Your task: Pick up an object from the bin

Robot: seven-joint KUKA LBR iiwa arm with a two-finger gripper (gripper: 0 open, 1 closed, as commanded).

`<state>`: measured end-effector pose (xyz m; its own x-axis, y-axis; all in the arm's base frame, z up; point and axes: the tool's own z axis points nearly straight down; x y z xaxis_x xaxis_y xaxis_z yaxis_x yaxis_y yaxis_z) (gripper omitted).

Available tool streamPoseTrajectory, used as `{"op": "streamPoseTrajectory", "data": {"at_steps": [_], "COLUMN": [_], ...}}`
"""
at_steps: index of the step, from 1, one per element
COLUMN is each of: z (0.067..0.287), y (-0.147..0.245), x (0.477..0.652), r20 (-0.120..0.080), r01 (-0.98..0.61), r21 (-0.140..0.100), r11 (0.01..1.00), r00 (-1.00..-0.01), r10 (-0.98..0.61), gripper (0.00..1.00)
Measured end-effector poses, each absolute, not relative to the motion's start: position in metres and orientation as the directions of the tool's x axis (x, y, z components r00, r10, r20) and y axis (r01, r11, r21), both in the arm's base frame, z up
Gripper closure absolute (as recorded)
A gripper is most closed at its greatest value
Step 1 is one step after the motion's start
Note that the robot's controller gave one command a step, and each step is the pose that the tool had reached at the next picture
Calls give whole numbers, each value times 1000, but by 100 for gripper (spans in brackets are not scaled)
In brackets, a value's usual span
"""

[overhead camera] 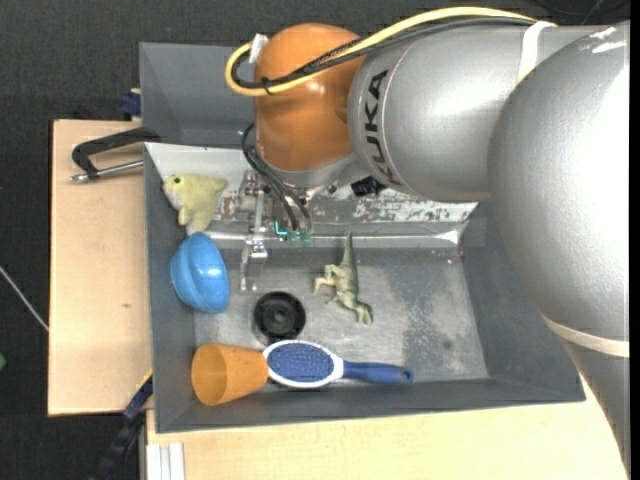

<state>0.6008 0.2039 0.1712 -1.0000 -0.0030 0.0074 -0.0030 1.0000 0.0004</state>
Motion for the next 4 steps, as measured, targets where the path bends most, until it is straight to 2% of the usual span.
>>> {"op": "streamPoseTrajectory", "data": {"at_steps": [1,2,3,4], "z": [94,74,75,248], "y": [204,145,146,165], "x": [527,546,548,529], "r20": [-34,-11,-19,-15], "r01": [-16,-283,-282,-288], "r21": [7,2,3,1], "r11": [1000,959,959,958], "r00": [-999,-959,-959,-958], "r10": [-16,-283,-282,-288], "gripper": [0,0,100,100]}}
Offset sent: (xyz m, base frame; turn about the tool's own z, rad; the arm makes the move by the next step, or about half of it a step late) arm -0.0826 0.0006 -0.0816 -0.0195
